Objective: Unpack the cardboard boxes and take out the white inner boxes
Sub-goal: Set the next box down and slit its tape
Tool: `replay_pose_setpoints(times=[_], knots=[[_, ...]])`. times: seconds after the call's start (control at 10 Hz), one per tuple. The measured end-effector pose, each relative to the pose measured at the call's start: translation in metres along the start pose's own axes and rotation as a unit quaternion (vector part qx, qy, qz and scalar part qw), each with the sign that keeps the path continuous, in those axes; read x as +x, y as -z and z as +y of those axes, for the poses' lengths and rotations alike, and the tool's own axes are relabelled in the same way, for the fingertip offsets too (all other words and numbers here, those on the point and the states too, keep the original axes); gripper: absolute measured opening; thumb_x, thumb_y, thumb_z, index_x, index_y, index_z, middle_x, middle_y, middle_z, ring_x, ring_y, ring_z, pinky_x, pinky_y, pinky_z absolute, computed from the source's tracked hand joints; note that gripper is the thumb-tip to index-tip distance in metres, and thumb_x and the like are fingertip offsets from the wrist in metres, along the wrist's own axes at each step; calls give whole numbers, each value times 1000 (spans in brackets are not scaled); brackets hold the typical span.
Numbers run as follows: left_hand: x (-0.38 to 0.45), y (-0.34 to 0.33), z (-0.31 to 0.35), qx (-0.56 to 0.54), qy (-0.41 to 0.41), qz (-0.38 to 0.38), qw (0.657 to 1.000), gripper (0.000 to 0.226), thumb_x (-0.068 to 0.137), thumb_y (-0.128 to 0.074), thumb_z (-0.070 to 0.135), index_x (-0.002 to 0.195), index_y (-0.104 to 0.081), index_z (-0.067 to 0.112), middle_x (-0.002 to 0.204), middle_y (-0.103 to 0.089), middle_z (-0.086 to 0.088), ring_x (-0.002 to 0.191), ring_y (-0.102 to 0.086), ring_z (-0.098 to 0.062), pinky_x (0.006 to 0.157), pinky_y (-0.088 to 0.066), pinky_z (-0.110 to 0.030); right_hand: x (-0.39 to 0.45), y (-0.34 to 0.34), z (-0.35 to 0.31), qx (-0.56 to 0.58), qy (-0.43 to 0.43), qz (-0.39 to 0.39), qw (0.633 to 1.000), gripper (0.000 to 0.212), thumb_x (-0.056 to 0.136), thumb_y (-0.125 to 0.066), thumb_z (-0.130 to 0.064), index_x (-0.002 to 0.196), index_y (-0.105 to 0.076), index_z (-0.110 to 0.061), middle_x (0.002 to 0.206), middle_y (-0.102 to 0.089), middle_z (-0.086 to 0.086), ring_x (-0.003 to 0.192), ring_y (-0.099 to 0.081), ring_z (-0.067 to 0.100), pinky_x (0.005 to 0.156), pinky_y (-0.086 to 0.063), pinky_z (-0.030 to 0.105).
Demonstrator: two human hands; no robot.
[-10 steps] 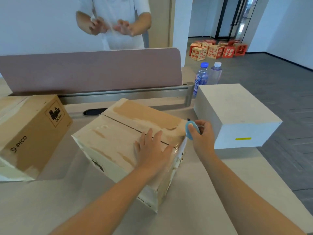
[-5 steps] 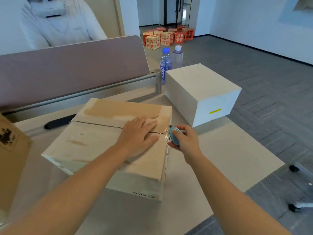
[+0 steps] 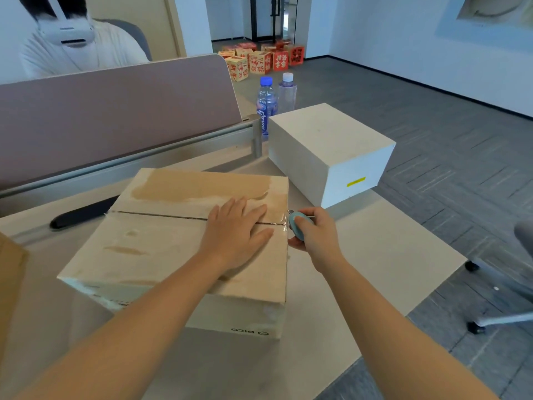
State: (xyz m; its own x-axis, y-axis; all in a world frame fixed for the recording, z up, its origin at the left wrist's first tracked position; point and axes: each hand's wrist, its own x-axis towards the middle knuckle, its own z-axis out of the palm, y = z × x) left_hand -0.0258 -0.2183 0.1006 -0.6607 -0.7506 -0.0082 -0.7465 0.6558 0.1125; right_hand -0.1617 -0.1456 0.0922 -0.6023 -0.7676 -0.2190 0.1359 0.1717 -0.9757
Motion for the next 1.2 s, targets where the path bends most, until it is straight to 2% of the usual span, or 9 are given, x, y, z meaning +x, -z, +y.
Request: replay_pose_setpoints(times=[0.1, 0.2, 0.3, 0.5, 0.7, 0.8, 1.0, 1.2], knots=[[-1, 0, 1, -3, 5, -4, 1000, 57, 93, -28, 55, 146, -22, 34, 155, -15, -3, 143, -10, -22, 116, -10, -43, 0, 1, -2, -15, 11, -12, 1000, 12, 91, -47, -4, 86, -50, -14, 84, -48, -3, 71, -50, 10, 54, -54, 21], [-1, 0, 2, -4, 8, -4, 1000, 56, 93, -28, 55, 146, -22, 34, 155, -15, -3, 143, -9, -22, 116, -9, -43, 1, 3, -5, -32, 17, -23, 999, 8, 92, -47, -3, 93, -50, -10, 83, -46, -4, 70, -49, 10, 49, -53, 18], [-1, 2, 4, -8, 11, -2, 1000, 56, 93, -29, 55, 145, -23, 34, 155, -16, -2, 143, -9, -22, 116, -8, -43, 5, 6, -8, -91, 38, -41, 994, 9, 91, -46, -1, 92, -49, -10, 80, -45, -3, 64, -48, 11, 50, -51, 18], [-1, 2, 5, -20, 19, -5, 1000, 53, 94, -29, 52, 144, -24, 34, 154, -16, -1, 143, -8, -21, 116, -6, -42, 10, 15, -14, -231, 92, -91, 964, 8, 94, -45, -7, 95, -49, -13, 93, -50, 3, 50, -50, 15, 42, -43, 11], [-1, 2, 6, -19, 22, -5, 1000, 53, 94, -28, 53, 144, -24, 34, 153, -17, -1, 143, -9, -21, 116, -7, -42, 11, 19, -12, -247, 95, -119, 957, 8, 95, -44, -9, 97, -50, -14, 98, -51, 8, 62, -51, 15, 42, -44, 10], [-1, 3, 6, -20, 25, -3, 999, 53, 94, -29, 53, 143, -25, 34, 153, -18, -1, 143, -9, -20, 116, -7, -42, 11, 20, -12, -245, 98, -126, 956, 9, 95, -44, -8, 97, -50, -14, 96, -52, 8, 69, -54, 20, 42, -44, 11], [-1, 1, 6, -17, 26, 6, 999, 52, 94, -31, 53, 142, -28, 34, 152, -20, 0, 142, -12, -20, 116, -9, -41, 5, 21, -6, -201, 77, -147, 965, 12, 95, -45, -5, 97, -53, -13, 86, -51, 2, 61, -53, 14, 52, -50, 20], [-1, 1, 6, -19, 26, 8, 999, 52, 94, -32, 53, 142, -28, 34, 152, -21, -1, 142, -13, -21, 116, -10, -41, 2, 23, -6, -197, 74, -160, 964, 11, 95, -45, -7, 96, -53, -15, 83, -51, -3, 66, -55, 13, 50, -49, 18]])
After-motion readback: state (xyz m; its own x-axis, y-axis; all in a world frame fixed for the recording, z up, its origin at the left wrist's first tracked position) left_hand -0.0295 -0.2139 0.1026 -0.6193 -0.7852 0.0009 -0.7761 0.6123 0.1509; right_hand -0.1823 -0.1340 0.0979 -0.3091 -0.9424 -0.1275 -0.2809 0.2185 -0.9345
